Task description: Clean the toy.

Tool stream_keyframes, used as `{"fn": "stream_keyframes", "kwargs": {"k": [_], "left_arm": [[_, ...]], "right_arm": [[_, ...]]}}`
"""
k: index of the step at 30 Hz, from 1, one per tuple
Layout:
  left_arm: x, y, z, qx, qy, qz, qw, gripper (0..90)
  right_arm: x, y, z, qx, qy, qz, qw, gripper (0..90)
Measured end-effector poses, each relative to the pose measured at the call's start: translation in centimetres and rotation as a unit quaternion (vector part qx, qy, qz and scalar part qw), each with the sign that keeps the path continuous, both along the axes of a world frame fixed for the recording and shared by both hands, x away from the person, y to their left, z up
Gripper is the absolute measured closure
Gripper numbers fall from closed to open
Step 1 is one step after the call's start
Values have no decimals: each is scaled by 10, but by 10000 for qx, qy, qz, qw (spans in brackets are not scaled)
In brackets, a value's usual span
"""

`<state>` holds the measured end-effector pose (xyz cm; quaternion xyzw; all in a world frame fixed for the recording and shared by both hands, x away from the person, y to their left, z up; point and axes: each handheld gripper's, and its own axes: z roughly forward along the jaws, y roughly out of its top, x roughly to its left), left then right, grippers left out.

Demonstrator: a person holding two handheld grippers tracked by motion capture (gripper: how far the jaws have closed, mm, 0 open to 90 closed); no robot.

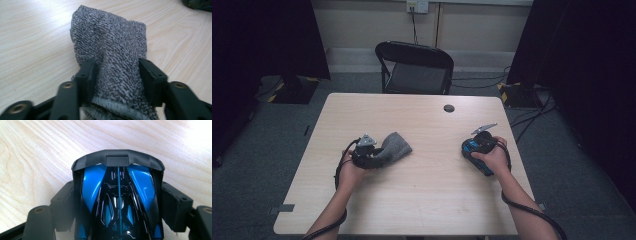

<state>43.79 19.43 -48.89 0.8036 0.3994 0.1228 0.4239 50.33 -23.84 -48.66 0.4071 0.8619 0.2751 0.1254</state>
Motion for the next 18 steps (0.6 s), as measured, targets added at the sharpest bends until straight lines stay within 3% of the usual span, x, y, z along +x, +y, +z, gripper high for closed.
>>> {"fn": "stream_keyframes", "kwargs": {"k": [11, 18], "left_arm": [[-1, -1, -2, 21, -55, -111, 9999, 299], [-2, -1, -2, 31, 16, 18, 10000, 207]], "right_arm": [[0, 0, 2, -23, 40, 0, 10000, 242], [0, -2, 4, 96, 8, -19, 10000, 220]]}}
